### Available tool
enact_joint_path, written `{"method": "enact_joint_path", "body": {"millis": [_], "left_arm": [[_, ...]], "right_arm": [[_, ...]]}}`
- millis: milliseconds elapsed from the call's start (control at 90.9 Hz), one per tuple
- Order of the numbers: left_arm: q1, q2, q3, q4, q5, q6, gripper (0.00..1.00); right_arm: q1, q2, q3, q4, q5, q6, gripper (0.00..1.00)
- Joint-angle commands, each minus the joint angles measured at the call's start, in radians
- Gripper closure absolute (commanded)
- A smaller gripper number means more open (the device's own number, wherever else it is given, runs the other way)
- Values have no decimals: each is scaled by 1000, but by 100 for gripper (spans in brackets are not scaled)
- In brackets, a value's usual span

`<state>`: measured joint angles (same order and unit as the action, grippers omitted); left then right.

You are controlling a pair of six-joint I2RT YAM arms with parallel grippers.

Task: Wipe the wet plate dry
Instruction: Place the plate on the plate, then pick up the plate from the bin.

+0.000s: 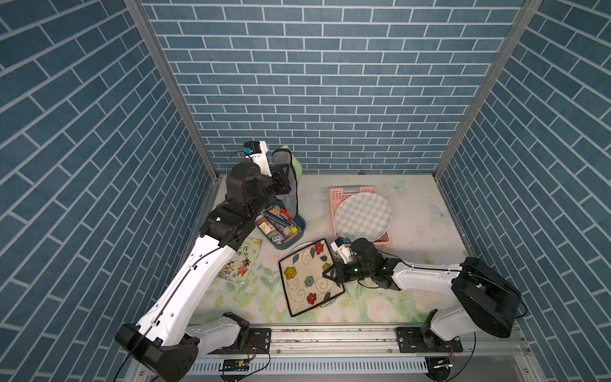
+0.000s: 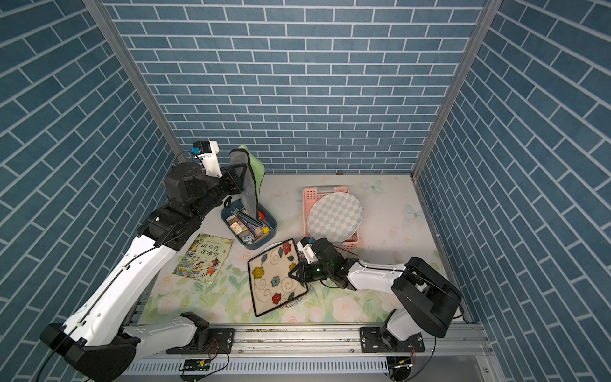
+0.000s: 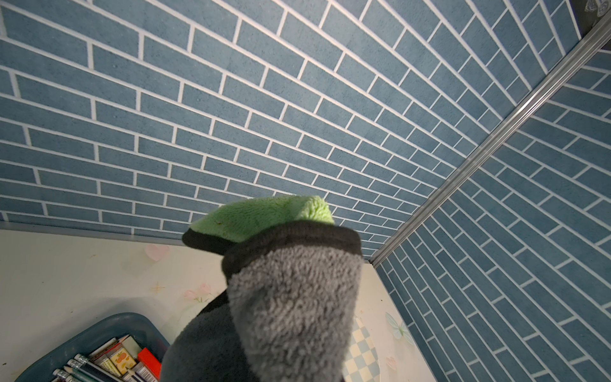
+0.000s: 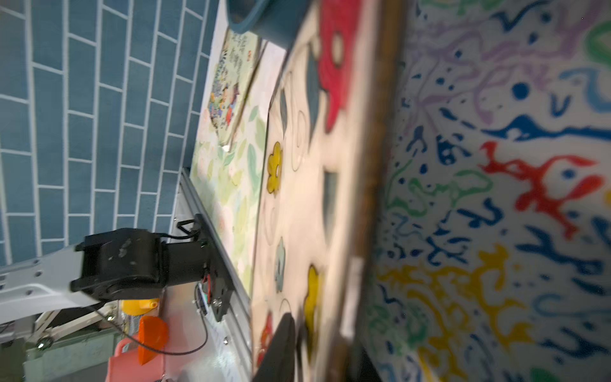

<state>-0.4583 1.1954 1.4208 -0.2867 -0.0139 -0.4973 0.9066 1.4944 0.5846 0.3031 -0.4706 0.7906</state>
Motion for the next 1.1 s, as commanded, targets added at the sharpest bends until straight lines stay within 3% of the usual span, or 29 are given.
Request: {"method": "enact_joint_path", "body": {"millis": [0,264,528,605,682,836,1001,1089], "left_arm": [[3,1,30,12,9,12,100],[3,6,25,14,12,11,100],[3,11,-5,25,28,5,100],[3,15,-41,57,51,-11,100],[3,25,-75,90,82,-28,100],[1,61,-101,107,132,-49,100],[1,58,-122,111,152,-63,100],[1,47,-143,123,150,-73,100]], "right_arm": [[-4,4,-20,10,88,-45,67],[-3,-65,-35,-73,169,-71,52],[-43,-342,36,-312,298,-173,33],[-168,-391,72,-326,259,-204,33],[-372,-389,143,-342,191,-237,35],[-683,-213,315,-375,118,-282,39],[-786,9,438,-385,185,-313,42],[-790,92,488,-395,221,-354,36]]}}
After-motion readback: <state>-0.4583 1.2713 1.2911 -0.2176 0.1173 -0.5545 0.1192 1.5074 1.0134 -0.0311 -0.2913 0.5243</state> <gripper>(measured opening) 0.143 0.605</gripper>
